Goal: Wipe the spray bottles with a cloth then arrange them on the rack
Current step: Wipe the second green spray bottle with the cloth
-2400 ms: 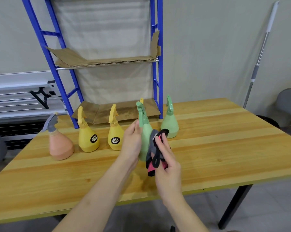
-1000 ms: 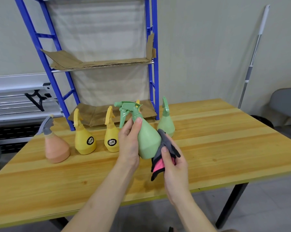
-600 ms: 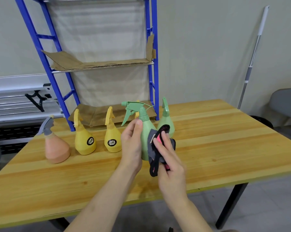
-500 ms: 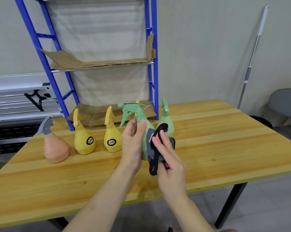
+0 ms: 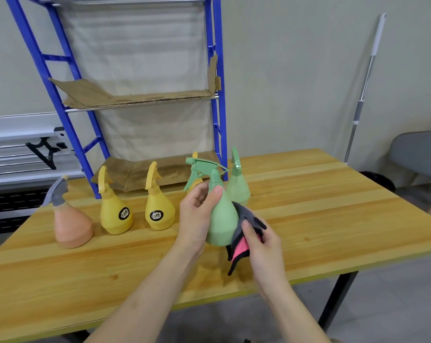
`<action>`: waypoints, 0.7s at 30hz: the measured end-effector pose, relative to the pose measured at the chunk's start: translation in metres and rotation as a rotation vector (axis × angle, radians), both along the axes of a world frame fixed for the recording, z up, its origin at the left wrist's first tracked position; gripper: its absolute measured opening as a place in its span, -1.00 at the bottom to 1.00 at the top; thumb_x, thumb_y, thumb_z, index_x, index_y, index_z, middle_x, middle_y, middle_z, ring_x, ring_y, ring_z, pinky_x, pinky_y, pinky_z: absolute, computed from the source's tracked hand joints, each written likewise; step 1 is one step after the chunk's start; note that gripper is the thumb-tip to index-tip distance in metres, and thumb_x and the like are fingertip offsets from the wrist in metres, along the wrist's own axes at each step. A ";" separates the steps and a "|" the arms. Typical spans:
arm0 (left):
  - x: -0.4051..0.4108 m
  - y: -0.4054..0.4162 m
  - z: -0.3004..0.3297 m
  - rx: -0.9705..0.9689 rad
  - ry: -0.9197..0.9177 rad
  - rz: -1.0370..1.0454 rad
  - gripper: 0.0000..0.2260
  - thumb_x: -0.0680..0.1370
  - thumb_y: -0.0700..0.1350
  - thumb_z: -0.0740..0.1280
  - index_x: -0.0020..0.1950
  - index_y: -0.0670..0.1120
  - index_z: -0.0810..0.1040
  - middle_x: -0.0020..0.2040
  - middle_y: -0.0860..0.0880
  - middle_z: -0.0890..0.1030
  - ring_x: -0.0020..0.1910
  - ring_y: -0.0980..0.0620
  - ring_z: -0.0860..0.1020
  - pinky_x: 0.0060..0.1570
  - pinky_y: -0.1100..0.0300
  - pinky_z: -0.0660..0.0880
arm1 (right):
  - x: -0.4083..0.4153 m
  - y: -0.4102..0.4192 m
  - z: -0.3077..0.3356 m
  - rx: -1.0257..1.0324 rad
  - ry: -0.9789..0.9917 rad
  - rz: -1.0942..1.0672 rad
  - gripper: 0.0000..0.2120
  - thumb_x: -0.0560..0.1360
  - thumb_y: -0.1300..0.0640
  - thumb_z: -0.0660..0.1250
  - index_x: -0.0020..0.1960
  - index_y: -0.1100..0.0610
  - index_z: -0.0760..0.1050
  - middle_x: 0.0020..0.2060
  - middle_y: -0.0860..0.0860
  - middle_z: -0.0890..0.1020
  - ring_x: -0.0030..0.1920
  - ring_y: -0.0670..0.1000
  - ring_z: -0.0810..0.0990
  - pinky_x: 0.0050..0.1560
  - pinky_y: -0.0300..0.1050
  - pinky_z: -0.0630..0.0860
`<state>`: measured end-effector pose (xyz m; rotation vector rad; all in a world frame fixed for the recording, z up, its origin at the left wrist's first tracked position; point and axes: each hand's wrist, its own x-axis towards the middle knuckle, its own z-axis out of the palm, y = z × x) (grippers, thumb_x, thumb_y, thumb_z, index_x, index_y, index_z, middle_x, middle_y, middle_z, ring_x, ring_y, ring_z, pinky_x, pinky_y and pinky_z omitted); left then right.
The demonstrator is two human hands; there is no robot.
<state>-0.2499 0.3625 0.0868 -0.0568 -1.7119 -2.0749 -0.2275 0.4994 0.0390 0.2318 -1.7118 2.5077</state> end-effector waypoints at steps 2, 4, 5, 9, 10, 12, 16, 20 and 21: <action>-0.008 0.014 -0.005 -0.087 0.012 -0.013 -0.85 0.59 -0.10 0.46 0.13 -0.09 0.69 0.06 -0.09 0.72 0.02 0.00 0.64 0.10 -0.02 0.58 | -0.005 0.012 0.001 -0.006 0.033 -0.035 -0.72 0.64 0.26 0.32 0.30 0.05 0.61 0.16 -0.06 0.72 0.24 -0.05 0.66 0.22 -0.10 0.56; -0.016 0.028 -0.012 -0.156 0.009 -0.031 -0.82 0.60 -0.09 0.45 0.17 -0.09 0.68 0.09 -0.09 0.72 0.07 -0.01 0.64 0.10 0.01 0.59 | -0.012 0.025 0.000 0.000 0.046 -0.082 -0.70 0.62 0.30 0.34 0.30 0.06 0.61 0.15 -0.08 0.72 0.22 -0.08 0.66 0.19 -0.18 0.58; -0.020 0.036 -0.015 -0.172 0.009 -0.041 -0.81 0.61 -0.09 0.44 0.19 -0.11 0.68 0.12 -0.09 0.71 0.10 -0.02 0.64 0.12 0.00 0.59 | -0.016 0.032 -0.001 0.004 0.044 -0.108 -0.69 0.61 0.31 0.35 0.30 0.07 0.61 0.14 -0.08 0.73 0.21 -0.09 0.67 0.18 -0.20 0.58; -0.037 0.063 -0.022 -0.256 0.053 -0.022 -0.77 0.62 -0.09 0.42 0.27 -0.10 0.65 0.18 0.02 0.70 0.19 0.08 0.62 0.25 0.02 0.56 | -0.032 0.063 -0.009 0.042 0.042 -0.247 -0.70 0.61 0.28 0.36 0.31 0.08 0.62 0.16 -0.09 0.72 0.23 -0.10 0.65 0.22 -0.19 0.57; -0.043 0.069 -0.025 -0.284 0.059 -0.008 -0.76 0.62 -0.10 0.42 0.28 -0.09 0.65 0.19 0.06 0.70 0.20 0.12 0.61 0.27 0.05 0.55 | -0.036 0.070 -0.010 0.046 0.035 -0.282 -0.71 0.62 0.27 0.36 0.31 0.08 0.62 0.16 -0.09 0.72 0.23 -0.11 0.65 0.21 -0.23 0.56; -0.058 0.082 -0.030 -0.323 0.049 0.017 -0.76 0.62 -0.11 0.42 0.28 -0.09 0.64 0.20 0.09 0.69 0.20 0.19 0.60 0.30 0.05 0.53 | -0.041 0.083 -0.012 0.032 0.018 -0.335 -0.72 0.63 0.25 0.35 0.30 0.07 0.61 0.17 -0.09 0.71 0.22 -0.13 0.64 0.20 -0.27 0.56; -0.086 0.108 -0.041 -0.339 0.015 0.023 -0.78 0.62 -0.15 0.41 0.27 -0.03 0.60 0.16 0.19 0.65 0.15 0.39 0.56 0.31 0.20 0.50 | -0.051 0.104 -0.017 0.050 -0.008 -0.381 -0.74 0.63 0.21 0.35 0.30 0.05 0.61 0.18 -0.11 0.70 0.24 -0.14 0.63 0.28 -0.16 0.55; -0.115 0.125 -0.050 -0.348 -0.036 0.051 -0.71 0.61 -0.14 0.42 0.33 -0.10 0.58 0.19 0.18 0.62 0.18 0.41 0.53 0.33 0.26 0.47 | -0.066 0.119 -0.021 0.075 -0.025 -0.410 -0.74 0.63 0.18 0.36 0.29 0.01 0.62 0.17 -0.16 0.69 0.25 -0.15 0.62 0.30 -0.13 0.54; -0.121 0.128 -0.051 -0.360 -0.059 0.063 -0.66 0.61 -0.11 0.42 0.38 -0.14 0.57 0.28 0.08 0.63 0.28 0.27 0.54 0.39 0.13 0.45 | -0.070 0.122 -0.021 0.077 -0.030 -0.409 -0.74 0.64 0.17 0.36 0.29 -0.01 0.62 0.18 -0.17 0.69 0.26 -0.16 0.61 0.30 -0.13 0.54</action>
